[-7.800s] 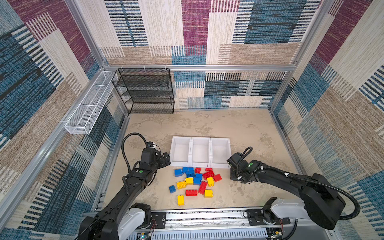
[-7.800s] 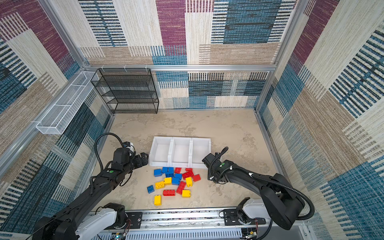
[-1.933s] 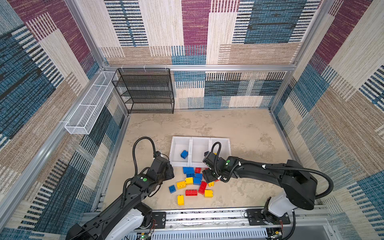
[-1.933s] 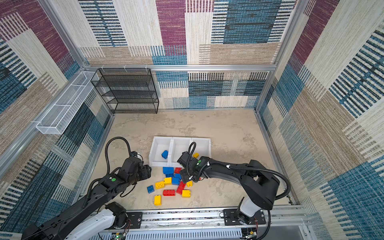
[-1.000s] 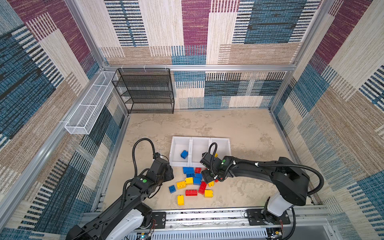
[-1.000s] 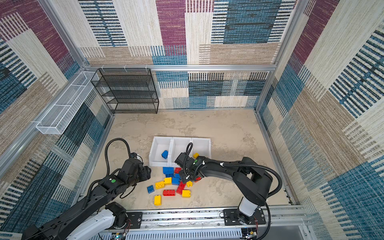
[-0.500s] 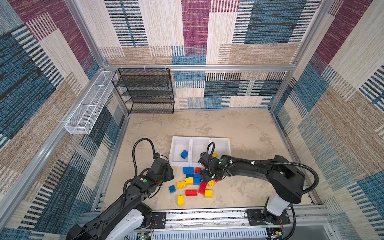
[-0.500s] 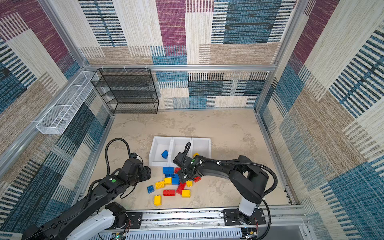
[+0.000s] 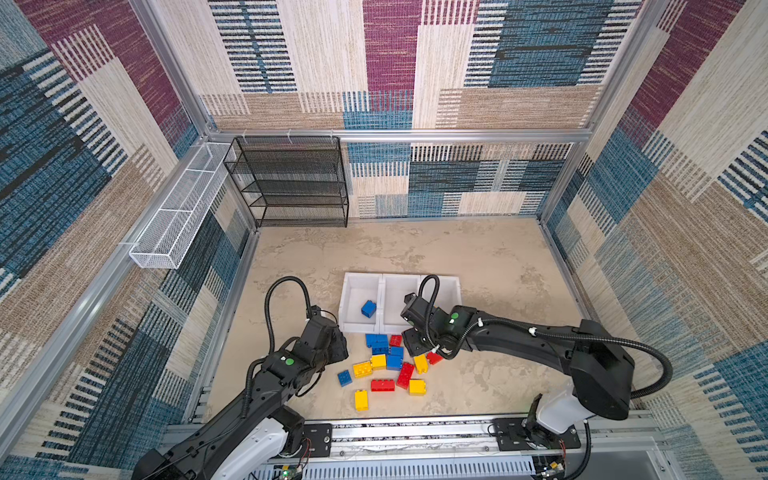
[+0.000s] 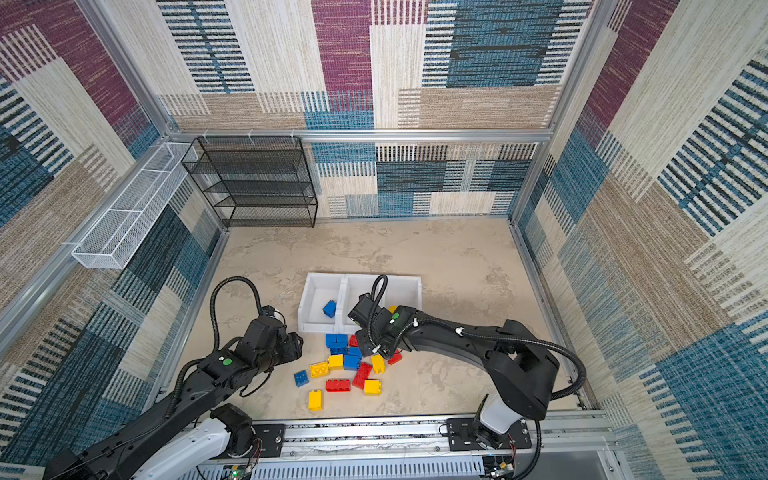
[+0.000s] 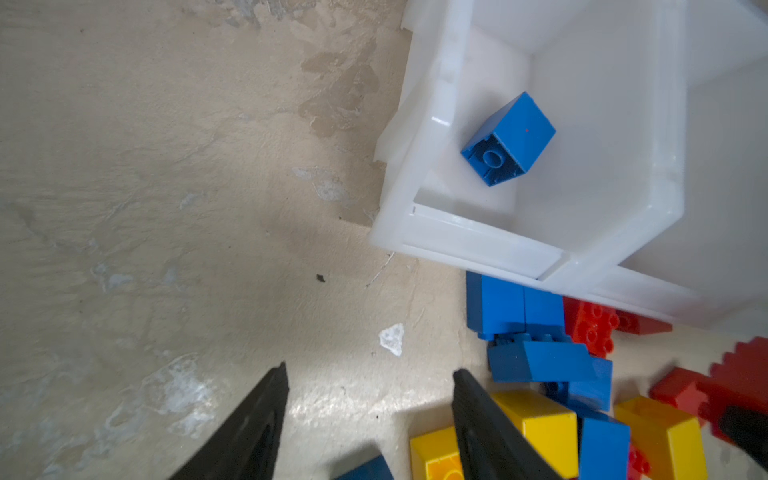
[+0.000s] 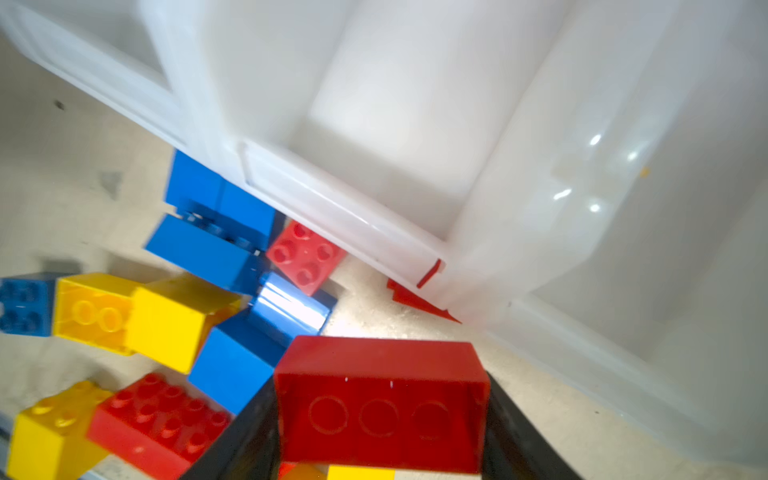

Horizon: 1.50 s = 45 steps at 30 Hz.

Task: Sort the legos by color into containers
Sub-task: 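Lower the right gripper into the pile and grasp a red brick, then drop the red brick into the middle compartment with the right gripper, then grasp another blue brick from the pile with the left gripper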

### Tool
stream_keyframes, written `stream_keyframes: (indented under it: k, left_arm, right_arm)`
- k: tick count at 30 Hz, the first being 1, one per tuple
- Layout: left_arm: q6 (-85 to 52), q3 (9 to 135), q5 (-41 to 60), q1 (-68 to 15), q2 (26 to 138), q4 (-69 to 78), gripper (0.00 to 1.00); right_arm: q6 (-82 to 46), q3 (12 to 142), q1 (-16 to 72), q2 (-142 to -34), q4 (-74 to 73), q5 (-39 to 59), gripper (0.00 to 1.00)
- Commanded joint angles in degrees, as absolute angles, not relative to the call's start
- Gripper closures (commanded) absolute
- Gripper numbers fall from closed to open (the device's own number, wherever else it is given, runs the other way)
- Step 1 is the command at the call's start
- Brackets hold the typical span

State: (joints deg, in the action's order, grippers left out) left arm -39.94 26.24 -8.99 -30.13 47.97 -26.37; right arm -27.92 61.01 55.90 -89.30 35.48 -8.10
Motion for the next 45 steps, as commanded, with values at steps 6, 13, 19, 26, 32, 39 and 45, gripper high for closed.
stream_keyframes:
  k: [6, 13, 19, 26, 32, 39, 45]
  left_arm:
    - [-41.2, 25.7, -8.9, -30.0, 46.6, -27.5, 0.34]
    - [-41.7, 24.4, -7.3, -30.1, 43.9, -28.5, 0.34]
    - [-41.9, 23.8, -6.1, -30.1, 43.6, -28.5, 0.34]
    - [-40.8, 24.0, -4.4, -30.2, 44.5, -27.3, 0.34]
    - [-39.6, 24.8, -2.8, -31.0, 47.3, -24.4, 0.34]
    - [-37.3, 29.2, -1.9, -34.7, 56.5, -21.0, 0.34]
    - [-36.2, 34.9, -2.9, -39.7, 67.0, -19.2, 0.33]
  right_arm:
    - [-19.9, 71.4, 52.4, -94.4, 32.7, -9.8, 0.40]
    - [-18.0, 76.4, 48.4, -102.6, 31.1, -7.8, 0.37]
    - [-17.5, 78.0, 48.3, -106.1, 31.1, -7.1, 0.28]
    - [-18.0, 77.7, 48.1, -105.4, 31.2, -7.0, 0.20]
    - [-18.7, 77.7, 48.2, -101.8, 31.7, -7.0, 0.19]
    - [-21.0, 75.2, 48.1, -94.2, 32.8, -9.4, 0.17]
    - [-24.0, 70.0, 48.2, -88.1, 33.4, -11.1, 0.16]
